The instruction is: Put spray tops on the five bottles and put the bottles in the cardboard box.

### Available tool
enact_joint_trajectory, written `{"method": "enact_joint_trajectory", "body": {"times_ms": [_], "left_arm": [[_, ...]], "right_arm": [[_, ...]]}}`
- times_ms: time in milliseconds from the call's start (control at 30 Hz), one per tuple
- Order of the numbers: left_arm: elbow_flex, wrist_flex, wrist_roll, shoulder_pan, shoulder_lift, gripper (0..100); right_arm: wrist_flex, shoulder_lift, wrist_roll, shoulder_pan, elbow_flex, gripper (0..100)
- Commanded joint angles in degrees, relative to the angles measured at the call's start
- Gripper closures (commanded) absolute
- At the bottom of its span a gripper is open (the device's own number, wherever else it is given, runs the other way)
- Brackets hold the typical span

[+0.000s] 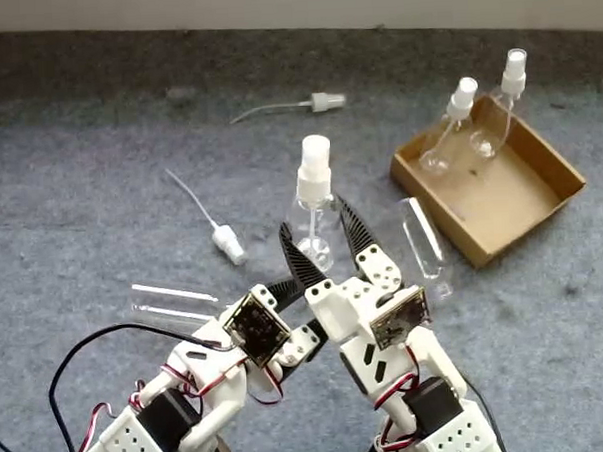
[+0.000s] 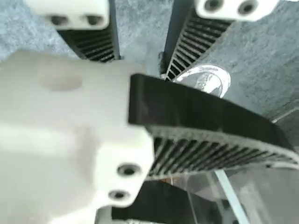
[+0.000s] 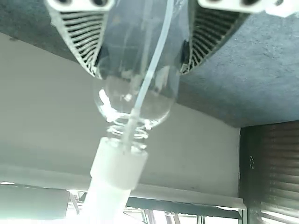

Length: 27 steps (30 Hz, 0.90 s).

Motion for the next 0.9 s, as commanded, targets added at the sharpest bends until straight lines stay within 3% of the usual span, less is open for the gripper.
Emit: {"method": "enact_joint_trajectory", "body": {"times_ms": [0,167,267,867], "left_arm": [[-0.3,-3.5,0.2,0.8,-0.9,91],[-0.5,-4.2,0.2,0.7,-0.9,91],[0.7,-9.2,0.2,0.2,-0.9,91],[1.0,-17.1,0.5,-14.3,-0.9,91]], "right_arm": [[0.3,-0.8,1.3,-0.5,4.0,92.8],[0.3,-0.8,1.3,-0.6,4.2,92.8],[0.3,-0.8,1.3,-0.6,4.2,92.8],[0.4,-0.8,1.2,-0.6,4.5,92.8]]}}
